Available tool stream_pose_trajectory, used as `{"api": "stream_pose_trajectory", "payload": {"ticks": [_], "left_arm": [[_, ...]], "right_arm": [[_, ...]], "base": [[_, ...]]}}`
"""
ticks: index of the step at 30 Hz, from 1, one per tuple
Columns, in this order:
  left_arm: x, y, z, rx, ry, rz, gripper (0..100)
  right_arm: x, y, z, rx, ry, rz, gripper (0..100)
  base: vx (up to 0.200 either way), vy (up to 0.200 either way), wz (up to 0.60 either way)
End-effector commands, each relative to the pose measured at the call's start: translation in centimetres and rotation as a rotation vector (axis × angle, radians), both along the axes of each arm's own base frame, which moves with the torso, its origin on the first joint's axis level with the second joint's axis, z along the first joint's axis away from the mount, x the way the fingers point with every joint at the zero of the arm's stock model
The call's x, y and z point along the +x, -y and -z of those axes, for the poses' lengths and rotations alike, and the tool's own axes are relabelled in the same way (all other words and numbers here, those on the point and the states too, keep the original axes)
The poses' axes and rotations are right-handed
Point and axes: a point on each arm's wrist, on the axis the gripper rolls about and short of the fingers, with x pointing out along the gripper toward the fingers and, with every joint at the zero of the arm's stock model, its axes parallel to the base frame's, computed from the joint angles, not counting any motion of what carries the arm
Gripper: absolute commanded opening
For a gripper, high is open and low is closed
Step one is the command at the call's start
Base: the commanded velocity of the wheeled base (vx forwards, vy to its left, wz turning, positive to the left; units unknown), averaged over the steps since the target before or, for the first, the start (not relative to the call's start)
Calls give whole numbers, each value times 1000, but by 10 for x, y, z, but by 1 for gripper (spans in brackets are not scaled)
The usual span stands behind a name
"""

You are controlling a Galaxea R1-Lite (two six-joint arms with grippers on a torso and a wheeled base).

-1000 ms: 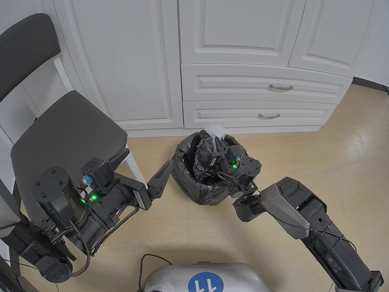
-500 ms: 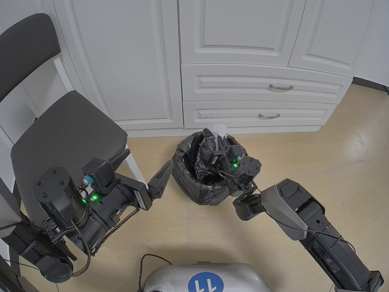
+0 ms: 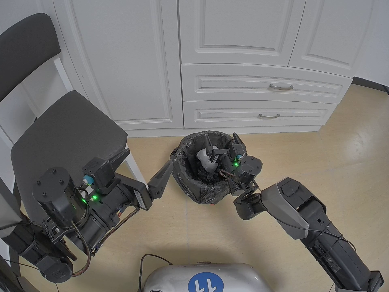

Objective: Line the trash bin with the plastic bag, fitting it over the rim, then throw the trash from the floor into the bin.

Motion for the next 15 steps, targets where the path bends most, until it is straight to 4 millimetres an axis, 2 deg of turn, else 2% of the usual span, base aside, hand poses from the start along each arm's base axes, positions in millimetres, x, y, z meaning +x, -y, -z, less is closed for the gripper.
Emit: {"api": "stream_pose_trajectory", "payload": {"ticks": [1, 4, 8, 15], "left_arm": [[0, 0, 0, -1, -1, -1, 100], [0, 0, 0, 0, 0, -1, 100], [0, 0, 0, -1, 1, -1, 100], [-1, -1, 0, -1, 1, -1, 100]], "right_arm": [[0, 1, -7, 5, 9, 2, 100], [0, 2, -10, 7, 13, 5, 100], [-5, 18, -25, -25, -33, 28, 100], [-55, 65, -57, -191, -298, -6, 100]], "base": [[0, 0, 0], [0, 0, 0], [0, 0, 0], [0, 0, 0]]}}
